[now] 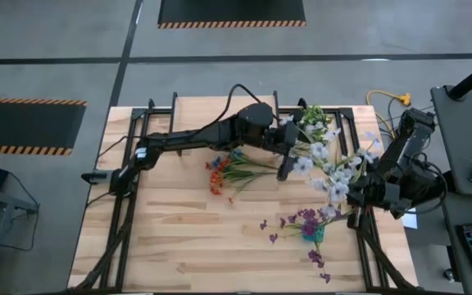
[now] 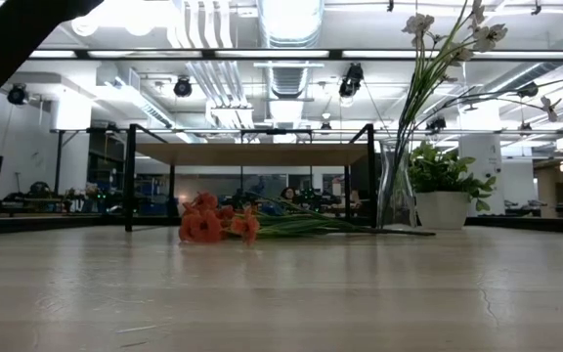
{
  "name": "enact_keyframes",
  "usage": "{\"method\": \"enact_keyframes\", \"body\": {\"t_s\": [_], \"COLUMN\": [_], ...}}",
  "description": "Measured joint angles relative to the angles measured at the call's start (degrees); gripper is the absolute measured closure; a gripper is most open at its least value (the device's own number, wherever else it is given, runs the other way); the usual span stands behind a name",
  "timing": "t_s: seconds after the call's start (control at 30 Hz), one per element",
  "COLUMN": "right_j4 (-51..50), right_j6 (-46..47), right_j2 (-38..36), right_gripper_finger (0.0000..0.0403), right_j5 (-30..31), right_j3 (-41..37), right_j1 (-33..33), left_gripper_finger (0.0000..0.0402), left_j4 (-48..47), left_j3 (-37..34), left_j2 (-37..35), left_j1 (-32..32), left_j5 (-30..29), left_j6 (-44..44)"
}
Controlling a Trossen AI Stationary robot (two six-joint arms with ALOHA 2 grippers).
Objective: Pick and place flowers into a vace then onto a shelf
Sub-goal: Put the white flowers into the blue flower vase
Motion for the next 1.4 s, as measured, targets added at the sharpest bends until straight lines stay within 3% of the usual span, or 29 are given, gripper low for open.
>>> {"method": "enact_keyframes", "body": {"t_s": [0.37,0.73,0.87,1.17,1.4], "right_j4": [-0.1,-0.2,-0.2,-0.2,-0.2], "right_j6": [-0.8,0.6,0.9,1.7,3.1], "right_j2": [0.0,0.3,0.0,0.1,0.1], "right_gripper_finger": [0.0391,0.0391,0.0391,0.0391,0.0391], "right_j5": [0.2,0.8,6.5,7.1,10.9], "right_j3": [0.0,0.0,0.0,-0.1,-0.1], "right_j1": [-0.1,-0.1,-0.1,-0.2,-0.2], "left_gripper_finger": [0.0175,0.0175,0.0175,0.0175,0.0192], "left_j4": [7.1,25.1,30.3,30.8,30.7], "left_j3": [0.0,0.0,0.0,0.0,0.0], "left_j2": [1.7,7.4,8.0,8.0,8.0], "left_j1": [-2.7,-3.0,-3.1,-3.1,-3.1], "left_j5": [9.1,9.6,10.4,11.6,11.0], "left_j6": [-1.4,-5.8,-7.7,-7.7,-7.7]}}
